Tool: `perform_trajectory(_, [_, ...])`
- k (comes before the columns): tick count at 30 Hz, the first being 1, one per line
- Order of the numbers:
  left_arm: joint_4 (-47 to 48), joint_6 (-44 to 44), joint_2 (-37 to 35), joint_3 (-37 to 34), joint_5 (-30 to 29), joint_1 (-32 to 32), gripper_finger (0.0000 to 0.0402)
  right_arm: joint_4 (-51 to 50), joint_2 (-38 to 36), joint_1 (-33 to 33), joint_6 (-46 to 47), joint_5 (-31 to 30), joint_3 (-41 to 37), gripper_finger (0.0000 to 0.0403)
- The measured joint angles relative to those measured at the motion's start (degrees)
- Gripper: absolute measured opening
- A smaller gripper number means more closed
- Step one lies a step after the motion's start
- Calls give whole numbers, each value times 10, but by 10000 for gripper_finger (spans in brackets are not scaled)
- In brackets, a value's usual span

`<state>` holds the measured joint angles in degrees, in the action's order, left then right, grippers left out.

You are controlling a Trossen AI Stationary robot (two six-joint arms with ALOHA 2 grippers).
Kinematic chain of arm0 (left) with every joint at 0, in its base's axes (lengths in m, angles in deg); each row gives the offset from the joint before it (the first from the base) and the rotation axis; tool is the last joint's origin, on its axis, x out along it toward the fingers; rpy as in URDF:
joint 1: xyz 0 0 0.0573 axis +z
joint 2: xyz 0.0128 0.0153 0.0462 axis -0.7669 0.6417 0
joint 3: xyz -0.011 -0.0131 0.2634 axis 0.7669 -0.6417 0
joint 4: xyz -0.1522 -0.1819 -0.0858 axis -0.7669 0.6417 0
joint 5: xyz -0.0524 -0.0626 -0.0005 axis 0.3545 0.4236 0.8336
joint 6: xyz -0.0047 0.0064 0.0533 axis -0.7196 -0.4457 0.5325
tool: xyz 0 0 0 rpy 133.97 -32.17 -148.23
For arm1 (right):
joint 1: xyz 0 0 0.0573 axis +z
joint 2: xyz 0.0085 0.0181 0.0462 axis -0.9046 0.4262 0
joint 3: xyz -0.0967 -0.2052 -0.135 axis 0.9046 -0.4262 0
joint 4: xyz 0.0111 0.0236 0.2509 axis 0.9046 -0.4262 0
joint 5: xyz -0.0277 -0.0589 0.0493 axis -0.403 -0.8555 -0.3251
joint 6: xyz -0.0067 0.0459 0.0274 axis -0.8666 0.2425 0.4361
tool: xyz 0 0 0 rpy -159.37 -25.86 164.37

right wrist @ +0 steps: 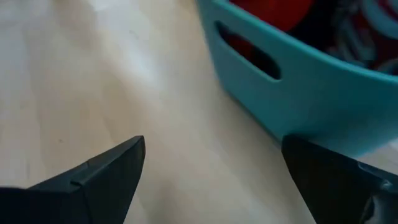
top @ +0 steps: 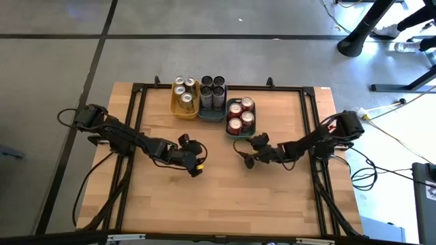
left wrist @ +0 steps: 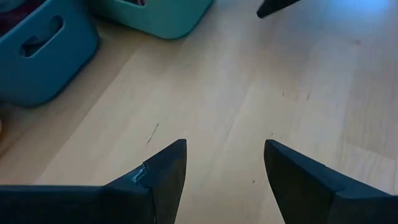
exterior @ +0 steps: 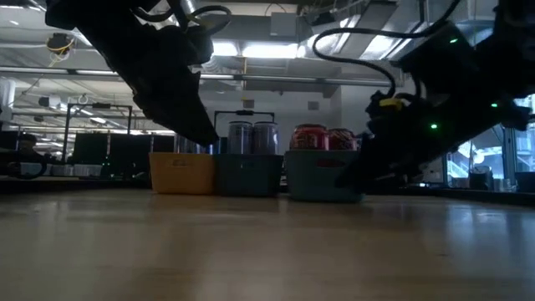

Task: Sort soda cans
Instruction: Move the green bin to the top beside the dark green bin

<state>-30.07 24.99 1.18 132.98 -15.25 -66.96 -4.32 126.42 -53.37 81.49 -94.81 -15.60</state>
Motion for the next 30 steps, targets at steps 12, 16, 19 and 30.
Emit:
perform_trajectory(12, [-1, 20, 0, 0, -3, 0, 205, 14, 12, -83, -51, 35, 16, 381])
perform_trajectory(16, [-1, 20, 0, 0, -3, 1, 205, 5, 11, -110, -68, 35, 16, 381])
perform_trajectory(19, [-1, 21, 0, 0, -8, 0, 205, 6, 11, -129, -86, 48, 16, 381])
perform_trajectory(30, [-2, 17, 0, 0, -14, 1, 205, 11, 11, -186, -122, 91, 16, 381])
